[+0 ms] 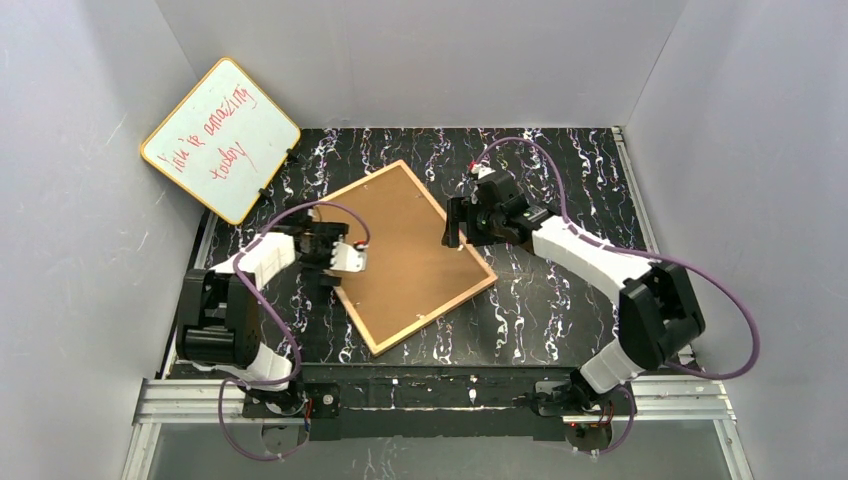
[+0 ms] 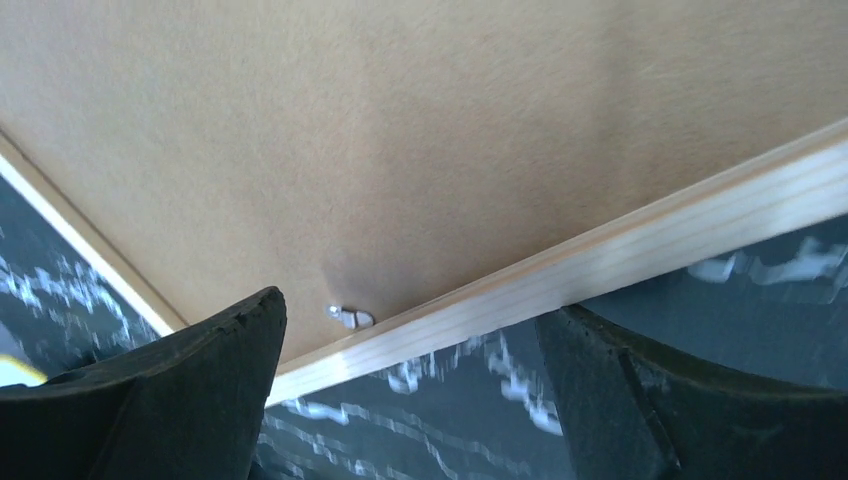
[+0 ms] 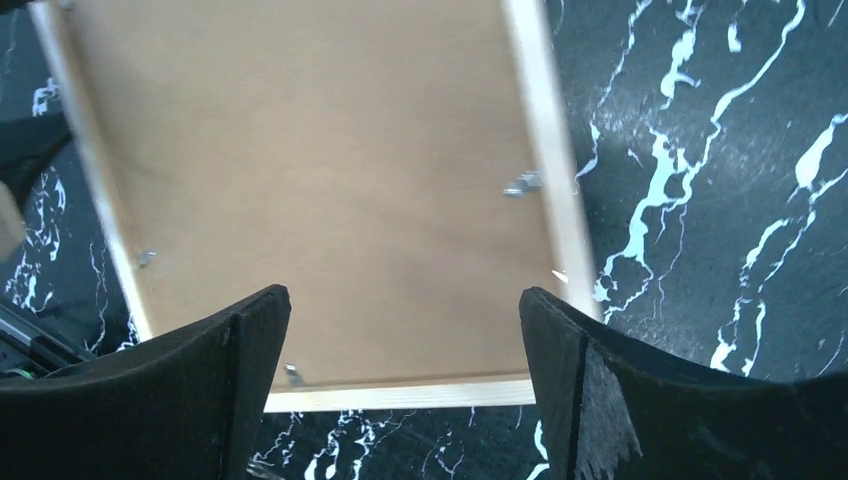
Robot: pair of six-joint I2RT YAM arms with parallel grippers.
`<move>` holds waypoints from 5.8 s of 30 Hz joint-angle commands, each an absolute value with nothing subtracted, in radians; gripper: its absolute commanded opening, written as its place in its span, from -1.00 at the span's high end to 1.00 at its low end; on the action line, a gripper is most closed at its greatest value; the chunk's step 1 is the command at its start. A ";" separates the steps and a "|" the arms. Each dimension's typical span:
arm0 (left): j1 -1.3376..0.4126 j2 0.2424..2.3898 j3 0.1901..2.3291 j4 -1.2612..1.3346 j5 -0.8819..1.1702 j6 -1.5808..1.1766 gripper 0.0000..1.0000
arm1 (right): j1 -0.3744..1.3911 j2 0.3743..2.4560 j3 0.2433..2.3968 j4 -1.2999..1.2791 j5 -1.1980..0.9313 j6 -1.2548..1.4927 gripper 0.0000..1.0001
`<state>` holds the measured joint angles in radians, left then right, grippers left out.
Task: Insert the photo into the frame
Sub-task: Move the photo frame to the center of the board, then turn over the photo frame at the center of the board.
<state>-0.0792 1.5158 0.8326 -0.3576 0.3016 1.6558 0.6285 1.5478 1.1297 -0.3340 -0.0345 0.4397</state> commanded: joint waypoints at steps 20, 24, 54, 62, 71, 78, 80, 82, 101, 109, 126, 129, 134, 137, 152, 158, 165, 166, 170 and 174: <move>0.246 1.587 1.165 -0.762 0.796 1.408 -0.96 | 0.978 1.787 1.282 -0.134 -0.046 0.226 -0.45; 0.322 1.582 1.149 -0.778 0.820 1.444 -0.96 | 1.018 1.931 1.430 -0.182 0.021 0.200 -0.33; 0.356 1.503 0.911 -0.704 0.948 1.802 -0.96 | 1.146 2.219 1.750 -0.359 0.294 0.117 0.79; 0.345 1.424 0.773 -0.661 1.001 2.234 -0.96 | 1.122 2.120 1.815 -0.395 0.111 0.218 0.97; 0.304 1.286 0.637 -0.322 1.074 2.341 -0.96 | 1.050 2.024 1.850 -0.442 -0.148 0.319 0.97; 0.213 1.295 0.665 -0.237 1.028 2.382 -0.96 | 1.039 1.999 1.921 -0.515 -0.213 0.327 0.97; 0.177 1.293 0.652 -0.132 1.019 2.357 -0.96 | 1.038 1.997 1.941 -0.539 -0.219 0.327 0.97; 0.150 1.290 0.647 -0.037 1.006 2.304 -0.96 | 1.038 1.990 1.946 -0.552 -0.219 0.326 0.97; 0.048 1.315 0.786 -0.162 0.941 2.372 0.42 | 1.010 1.877 1.968 -0.633 -0.254 0.338 0.97; 0.023 1.284 0.919 -0.268 0.966 2.129 0.92 | 1.013 1.784 1.993 -0.792 -0.118 0.161 -0.07; 0.015 1.256 1.058 -0.436 0.984 2.037 0.89 | 1.296 1.680 1.833 -0.916 0.420 -0.222 -0.92; 0.015 1.256 1.065 -0.438 0.988 2.036 0.90 | 1.298 1.700 1.794 -0.888 0.487 -0.270 -0.91; 0.015 1.254 1.066 -0.443 0.987 2.038 0.91 | 1.295 1.700 1.691 -0.771 0.562 -0.349 -0.89; 0.016 1.253 1.062 -0.443 0.989 2.040 0.91 | 1.279 1.715 1.671 -0.736 0.545 -0.351 -0.87; 0.015 1.263 1.077 -0.443 0.987 2.025 0.93 | 1.231 1.743 1.639 -0.608 0.547 -0.307 0.10; 0.016 1.245 1.077 -0.422 0.987 1.994 -0.21 | 1.227 1.755 1.710 -0.602 0.599 -0.274 0.43; 0.022 1.189 1.063 -0.191 0.989 1.594 -0.96 | 1.140 1.790 1.916 -0.701 0.473 -0.144 0.46; 0.027 1.186 1.063 -0.100 0.982 1.429 -0.96 | 1.122 1.799 1.953 -0.718 0.442 -0.124 0.46; 0.085 1.199 1.088 0.165 0.988 0.989 -0.96 | 1.026 1.843 2.105 -0.793 0.322 -0.030 0.46; 0.161 1.241 1.133 0.379 0.983 0.548 -0.96 | 0.922 1.877 2.240 -0.847 0.226 0.085 0.44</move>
<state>0.0925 1.2194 1.0641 0.0868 0.9504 1.1179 1.0084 1.8774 2.0819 -0.8692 0.3401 -0.1097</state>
